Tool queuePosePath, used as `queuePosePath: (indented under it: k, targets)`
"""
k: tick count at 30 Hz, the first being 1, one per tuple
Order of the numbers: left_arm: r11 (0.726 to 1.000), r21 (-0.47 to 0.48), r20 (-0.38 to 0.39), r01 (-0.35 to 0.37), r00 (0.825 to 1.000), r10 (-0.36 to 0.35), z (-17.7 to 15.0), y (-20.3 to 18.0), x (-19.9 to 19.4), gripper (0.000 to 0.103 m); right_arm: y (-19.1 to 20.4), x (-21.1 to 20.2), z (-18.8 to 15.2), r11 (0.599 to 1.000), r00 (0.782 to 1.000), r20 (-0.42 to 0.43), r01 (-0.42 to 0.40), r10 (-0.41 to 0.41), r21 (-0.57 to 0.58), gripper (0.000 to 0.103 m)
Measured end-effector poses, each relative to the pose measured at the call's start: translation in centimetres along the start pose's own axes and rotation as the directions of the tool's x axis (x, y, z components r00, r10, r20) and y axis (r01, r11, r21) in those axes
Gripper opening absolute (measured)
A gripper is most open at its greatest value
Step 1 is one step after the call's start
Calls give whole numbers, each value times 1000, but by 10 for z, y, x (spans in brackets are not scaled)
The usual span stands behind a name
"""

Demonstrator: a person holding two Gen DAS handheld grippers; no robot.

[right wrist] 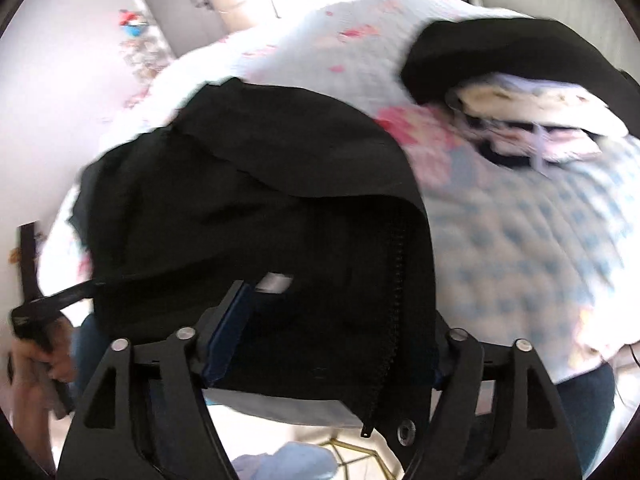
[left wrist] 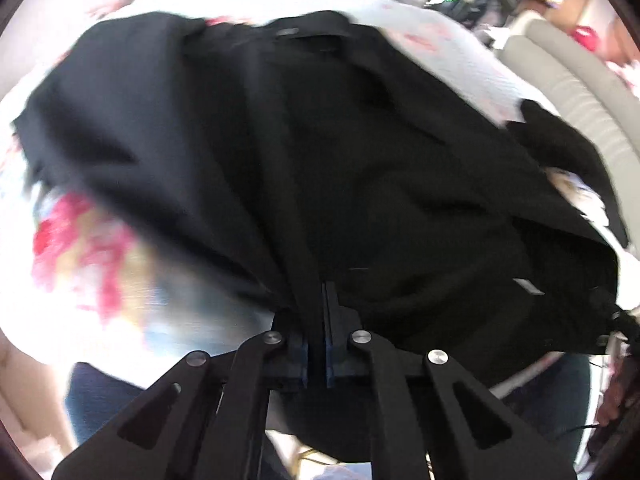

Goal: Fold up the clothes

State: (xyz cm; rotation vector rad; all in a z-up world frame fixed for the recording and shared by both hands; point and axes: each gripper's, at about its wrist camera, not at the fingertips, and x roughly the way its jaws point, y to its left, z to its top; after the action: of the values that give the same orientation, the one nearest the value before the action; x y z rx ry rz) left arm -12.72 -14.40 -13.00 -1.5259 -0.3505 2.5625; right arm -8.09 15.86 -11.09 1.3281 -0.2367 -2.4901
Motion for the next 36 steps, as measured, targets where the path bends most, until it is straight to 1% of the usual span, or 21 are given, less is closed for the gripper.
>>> queuePosePath:
  k: [2, 5, 7, 8, 9, 10, 12, 14, 17, 19, 21, 23, 26, 28, 29, 30, 31, 32, 33, 34, 36]
  targets:
    - [997, 28, -5, 70, 998, -70, 6, -24, 4, 5, 13, 7, -6, 999, 999, -20, -39, 38, -14, 81]
    - [980, 109, -40, 167, 986, -164, 5, -70, 9, 5, 30, 17, -15, 997, 997, -60, -43, 39, -59, 81]
    - [962, 193, -62, 194, 981, -186, 5, -101, 15, 5, 42, 14, -17, 993, 998, -52, -36, 30, -113, 81]
    - [954, 224, -65, 201, 979, -191, 4, -106, 13, 4, 44, 12, -17, 991, 998, -53, -51, 45, -122, 81]
    - [951, 224, -65, 211, 977, -202, 3, -105, 12, 4, 46, 11, -17, 989, 996, -55, -70, 63, -128, 81]
    - [951, 213, -65, 225, 974, -216, 4, -104, 10, 4, 45, 9, -17, 988, 995, -58, -92, 85, -124, 79]
    - [949, 192, -64, 251, 968, -243, 6, -101, 8, 4, 37, 3, -17, 987, 990, -59, -132, 127, -96, 82]
    - [946, 170, -62, 277, 961, -270, 8, -98, 6, 4, 30, -4, -18, 983, 984, -59, -171, 167, -68, 82]
    - [940, 139, -57, 313, 950, -308, 11, -96, 5, 4, 39, 2, -19, 975, 979, -80, -197, 189, -105, 82]
    - [934, 126, -39, 334, 943, -331, 6, -91, -20, 4, 46, 6, -20, 968, 975, -95, -214, 202, -132, 84]
    - [931, 136, -15, 338, 941, -339, 7, -91, -35, 4, 53, 10, -21, 960, 970, -111, -230, 215, -159, 86]
    - [931, 167, 1, 325, 944, -330, 6, -96, -43, 4, 60, 15, -22, 951, 966, -126, -247, 226, -185, 86]
    - [926, 178, 0, 334, 941, -339, 4, -101, -44, 4, 77, 24, -23, 928, 947, -127, -315, 294, -199, 86]
    - [926, 162, -10, 340, 939, -343, 1, -100, -39, 4, 85, 30, -23, 925, 946, -105, -323, 307, -201, 86]
    - [925, 163, -14, 343, 938, -345, 1, -103, -37, 4, 85, 33, -23, 929, 950, -89, -311, 299, -198, 85]
    - [923, 167, -18, 347, 937, -349, 2, -107, -35, 4, 86, 37, -22, 935, 954, -72, -298, 289, -193, 79]
    - [921, 171, -22, 350, 936, -352, 2, -112, -33, 4, 85, 40, -21, 942, 960, -60, -280, 274, -187, 61]
    - [919, 175, -26, 354, 934, -355, 2, -116, -31, 4, 80, 41, -20, 952, 968, -47, -251, 247, -174, 51]
    - [916, 179, -30, 358, 933, -358, 3, -120, -29, 4, 74, 42, -19, 962, 976, -34, -220, 217, -160, 37]
    - [914, 183, -35, 362, 932, -362, 3, -125, -26, 4, 69, 42, -18, 971, 982, -22, -189, 187, -145, 28]
    - [907, 198, -45, 372, 928, -371, 6, -138, -23, 4, 50, 33, -13, 982, 986, 18, -162, 165, -93, 18]
